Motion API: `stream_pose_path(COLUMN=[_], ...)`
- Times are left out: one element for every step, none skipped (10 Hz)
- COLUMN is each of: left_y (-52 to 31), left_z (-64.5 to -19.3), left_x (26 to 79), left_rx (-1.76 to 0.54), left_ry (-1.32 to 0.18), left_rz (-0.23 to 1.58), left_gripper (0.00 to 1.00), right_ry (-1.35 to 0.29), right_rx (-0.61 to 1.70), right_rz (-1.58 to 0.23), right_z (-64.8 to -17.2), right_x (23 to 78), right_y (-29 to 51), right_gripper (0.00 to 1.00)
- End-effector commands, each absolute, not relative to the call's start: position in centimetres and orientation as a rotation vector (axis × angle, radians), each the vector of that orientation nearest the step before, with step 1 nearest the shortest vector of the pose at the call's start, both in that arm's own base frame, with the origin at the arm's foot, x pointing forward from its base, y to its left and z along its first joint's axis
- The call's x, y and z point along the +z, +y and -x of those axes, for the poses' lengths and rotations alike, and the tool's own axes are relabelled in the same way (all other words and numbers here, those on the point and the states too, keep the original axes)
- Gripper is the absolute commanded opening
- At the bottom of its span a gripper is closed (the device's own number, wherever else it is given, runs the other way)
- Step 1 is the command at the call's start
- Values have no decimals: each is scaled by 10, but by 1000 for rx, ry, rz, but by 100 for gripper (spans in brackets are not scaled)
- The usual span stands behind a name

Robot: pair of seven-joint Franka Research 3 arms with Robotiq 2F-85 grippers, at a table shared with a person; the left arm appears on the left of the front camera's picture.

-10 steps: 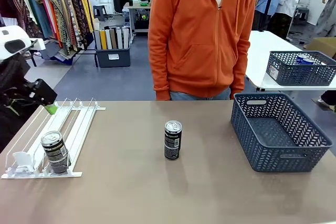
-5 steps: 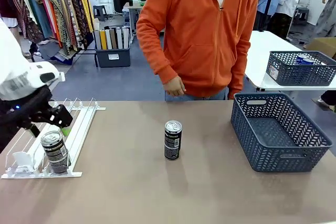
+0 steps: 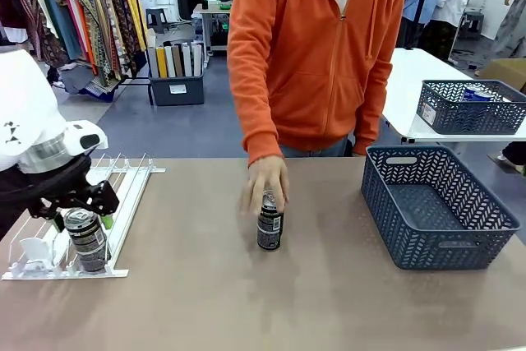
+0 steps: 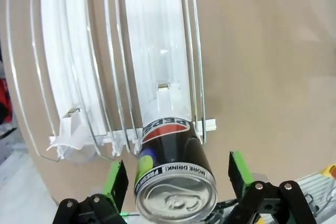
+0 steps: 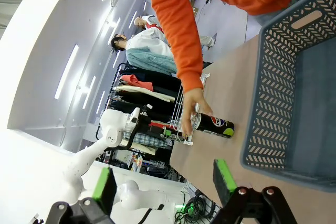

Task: Retrieve and store the cans from the dispenser.
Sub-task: Pick up one can from the Automatic Can Dispenser and place it in the middle of the table.

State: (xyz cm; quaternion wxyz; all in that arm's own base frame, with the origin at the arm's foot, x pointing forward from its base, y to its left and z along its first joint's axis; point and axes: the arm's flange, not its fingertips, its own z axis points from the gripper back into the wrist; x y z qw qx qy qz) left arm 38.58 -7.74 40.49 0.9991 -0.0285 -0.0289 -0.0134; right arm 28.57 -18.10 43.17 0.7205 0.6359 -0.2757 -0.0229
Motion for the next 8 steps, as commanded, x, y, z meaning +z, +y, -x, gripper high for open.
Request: stream_pose_path(left_y=[-81, -82, -83, -84, -87, -88, -88, -86], left_z=[-392, -392, -392, -392, -393, -393, -393, -393], left_x=[407, 405, 405, 404, 402, 402, 402, 403], left_rx=[-16, -16, -17, -21, -22, -32, -32, -28], left_ry=[-49, -42, -34, -25, -10, 1, 8, 4], left_rz=[34, 25, 24, 20, 21, 10, 7, 10], left_gripper=[100, 100, 100, 100, 100, 79, 22, 0], right_ry=[-622, -622, -622, -622, -622, -622, -622, -622], right_rx=[-40, -40, -40, -40, -40, -40, -40, -40], right_rz=[-1408, -1408, -1408, -1408, -1408, -1408, -1408, -1408], right_z=[-287, -287, -287, -287, -287, -287, -287, -287], right_x=[435, 435, 435, 435, 435, 435, 435, 435], right_y=[-181, -181, -181, -181, -181, -181, -181, -181], right_gripper=[100, 100, 100, 100, 100, 100, 100, 100])
